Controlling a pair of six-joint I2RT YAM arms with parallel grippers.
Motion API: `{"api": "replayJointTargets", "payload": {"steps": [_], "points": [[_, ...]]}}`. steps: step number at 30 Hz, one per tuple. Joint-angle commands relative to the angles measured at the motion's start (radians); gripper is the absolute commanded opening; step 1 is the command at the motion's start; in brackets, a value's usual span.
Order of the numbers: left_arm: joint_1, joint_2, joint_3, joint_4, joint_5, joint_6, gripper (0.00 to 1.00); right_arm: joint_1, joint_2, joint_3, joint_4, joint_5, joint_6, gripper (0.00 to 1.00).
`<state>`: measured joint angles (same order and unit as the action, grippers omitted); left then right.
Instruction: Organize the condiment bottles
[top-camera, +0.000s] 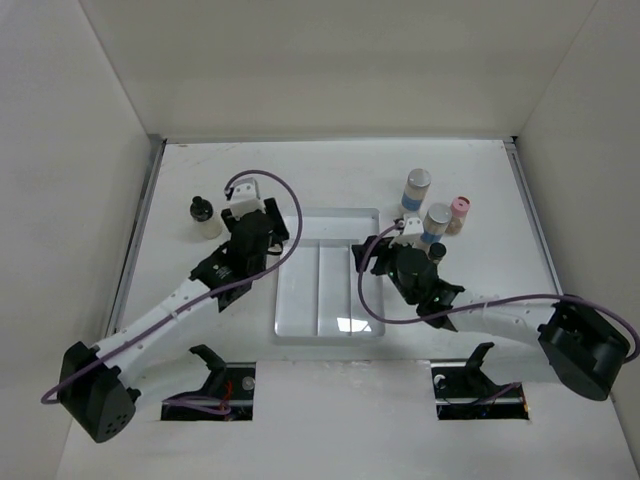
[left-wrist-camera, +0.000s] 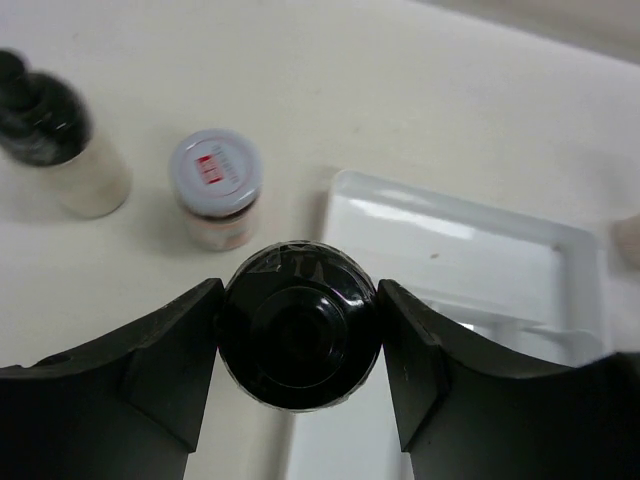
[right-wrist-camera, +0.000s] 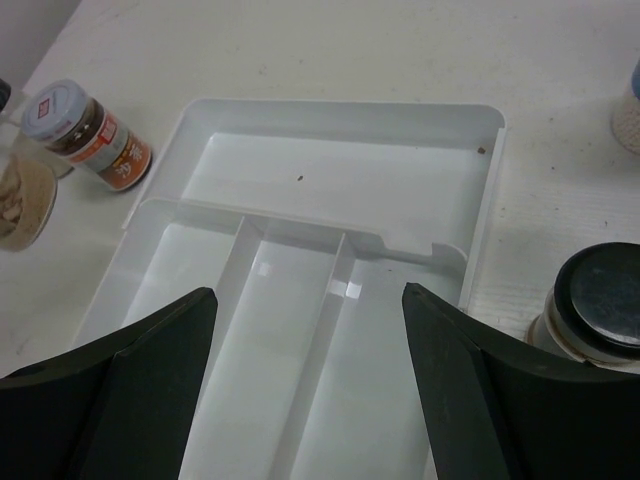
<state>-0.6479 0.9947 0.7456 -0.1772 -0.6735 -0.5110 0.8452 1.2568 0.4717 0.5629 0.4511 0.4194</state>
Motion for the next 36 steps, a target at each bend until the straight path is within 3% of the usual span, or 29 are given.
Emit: {"api": "replayJointTargets", "payload": {"steps": [1, 10, 20, 30, 36], "points": [[-0.034, 0.083, 0.08, 0.218, -0.012, 0.045, 0.39, -0.008, -0.051, -0.018, 0.091, 0.008, 0.015, 0.82], [0.006, 0.474, 0.276, 0.403, 0.101, 0.106, 0.39, -0.056, -0.06, -0.018, 0.04, 0.006, 0.035, 0.81], [0.018, 0.668, 0.304, 0.453, 0.134, 0.111, 0.43, -0.059, -0.094, -0.027, 0.043, -0.005, 0.039, 0.81], [-0.005, 0.632, 0.233, 0.456, 0.072, 0.111, 0.85, -0.07, -0.054, -0.019, 0.042, -0.008, 0.045, 0.82], [-0.032, 0.452, 0.187, 0.45, 0.045, 0.12, 0.89, -0.07, -0.05, -0.021, 0.048, -0.009, 0.045, 0.83]]}}
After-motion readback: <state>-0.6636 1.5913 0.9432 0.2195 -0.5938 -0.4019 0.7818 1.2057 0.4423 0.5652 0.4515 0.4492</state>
